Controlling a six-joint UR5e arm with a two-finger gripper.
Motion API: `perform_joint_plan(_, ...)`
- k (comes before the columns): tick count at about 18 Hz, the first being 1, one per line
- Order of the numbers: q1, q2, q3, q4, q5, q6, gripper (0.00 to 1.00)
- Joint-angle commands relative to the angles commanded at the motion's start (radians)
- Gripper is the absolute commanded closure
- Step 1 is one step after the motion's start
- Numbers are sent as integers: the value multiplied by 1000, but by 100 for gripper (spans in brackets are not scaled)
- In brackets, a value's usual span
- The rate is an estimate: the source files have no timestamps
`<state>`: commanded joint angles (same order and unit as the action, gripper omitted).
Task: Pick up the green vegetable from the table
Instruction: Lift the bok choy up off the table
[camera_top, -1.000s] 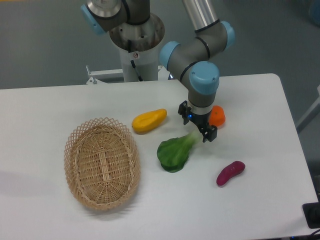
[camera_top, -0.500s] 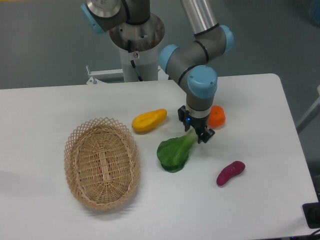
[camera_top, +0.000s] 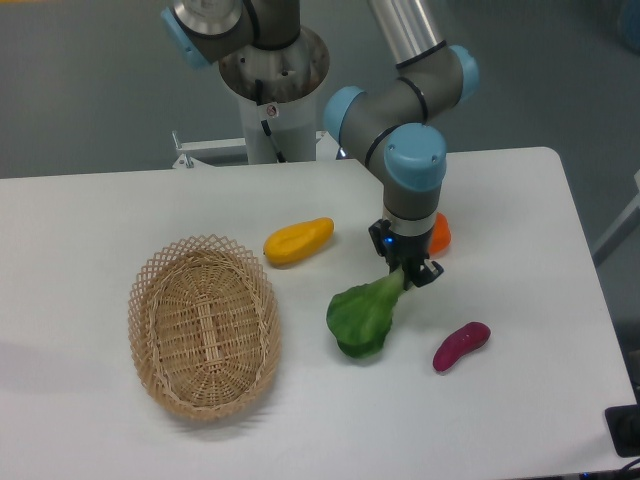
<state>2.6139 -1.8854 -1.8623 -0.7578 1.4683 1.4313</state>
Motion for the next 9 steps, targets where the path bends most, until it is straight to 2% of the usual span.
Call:
perform_joint_plan(4, 2, 31, 61, 0, -141, -120, 70)
perform_joint_plan(9, -2, 100, 66, -6, -236, -193, 70)
